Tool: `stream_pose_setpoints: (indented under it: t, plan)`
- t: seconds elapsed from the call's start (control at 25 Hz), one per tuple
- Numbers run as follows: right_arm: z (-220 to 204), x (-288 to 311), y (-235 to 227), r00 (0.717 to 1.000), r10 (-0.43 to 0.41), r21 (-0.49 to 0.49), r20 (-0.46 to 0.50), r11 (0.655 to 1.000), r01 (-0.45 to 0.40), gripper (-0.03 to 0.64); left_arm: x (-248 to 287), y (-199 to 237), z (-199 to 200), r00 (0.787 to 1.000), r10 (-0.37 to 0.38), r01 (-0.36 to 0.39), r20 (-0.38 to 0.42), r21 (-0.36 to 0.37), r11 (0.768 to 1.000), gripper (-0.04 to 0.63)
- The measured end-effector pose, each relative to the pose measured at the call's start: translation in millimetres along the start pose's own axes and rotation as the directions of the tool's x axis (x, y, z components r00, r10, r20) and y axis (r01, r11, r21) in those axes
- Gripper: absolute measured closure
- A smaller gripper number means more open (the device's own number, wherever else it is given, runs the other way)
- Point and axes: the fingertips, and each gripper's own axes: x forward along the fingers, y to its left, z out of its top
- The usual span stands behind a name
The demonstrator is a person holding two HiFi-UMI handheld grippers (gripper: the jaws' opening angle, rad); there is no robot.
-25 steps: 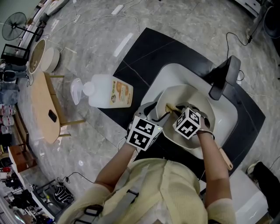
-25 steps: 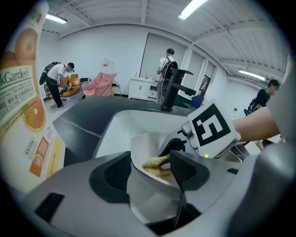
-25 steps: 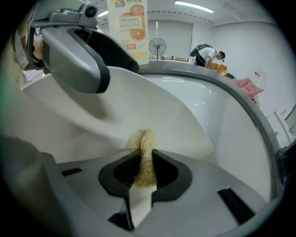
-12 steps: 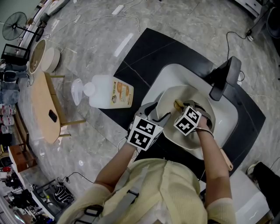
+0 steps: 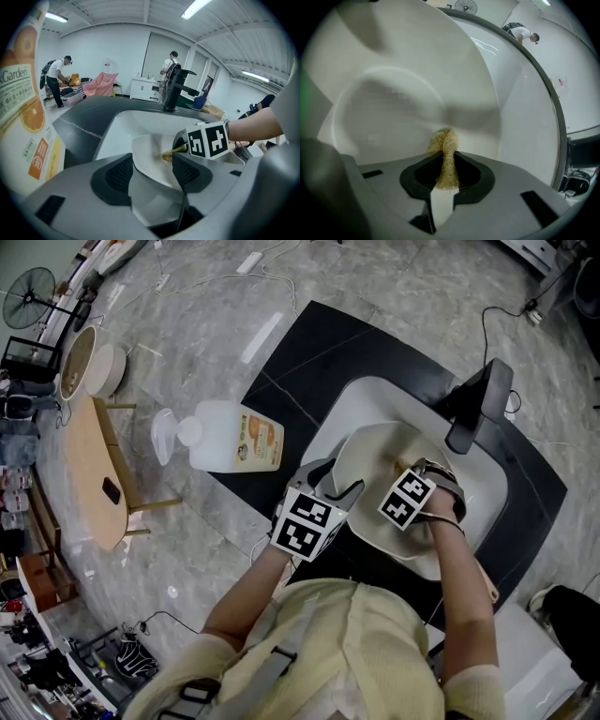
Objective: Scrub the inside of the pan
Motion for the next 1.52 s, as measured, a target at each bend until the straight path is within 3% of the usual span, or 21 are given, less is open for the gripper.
stream_pose_setpoints:
  t: [0.28,0.52,0.72,1.04,1.32,1.52]
  plan:
    - [-32,-7,14,0.986,0.068,-0.160,-0.154,0.983,-0.092,0.540,0,0,-1,1.000,-0.003,0.003,-0.004,0.001,1.000,0.327]
    - [-54,-20,31,0.954,0.181,-0.185,-0.239,0.956,-0.228,0.540,0,-1,0,1.000,-0.004,0.004,-0.005,0.001,1.000,0.325]
    - [-65,-37,50,0.916,0.295,-0.220,-0.271,0.908,-0.357,0.540,-1,-1,0,1.000,-0.004,0.004,-0.004,-0.001,1.000,0.325]
    - [-66,-62,75,0.864,0.439,-0.213,-0.247,0.845,-0.490,0.541,-1,-1,0,1.000,-0.006,0.006,-0.004,-0.003,1.000,0.325]
    - [-49,-94,97,0.792,0.592,-0.186,-0.148,0.770,-0.611,0.541,-1,-1,0,1.000,-0.006,0.006,0.000,-0.005,1.000,0.325]
    - [-36,-104,104,0.778,0.621,-0.190,-0.094,0.756,-0.627,0.541,-1,-1,0,1.000,-0.005,0.005,0.001,-0.006,1.000,0.325]
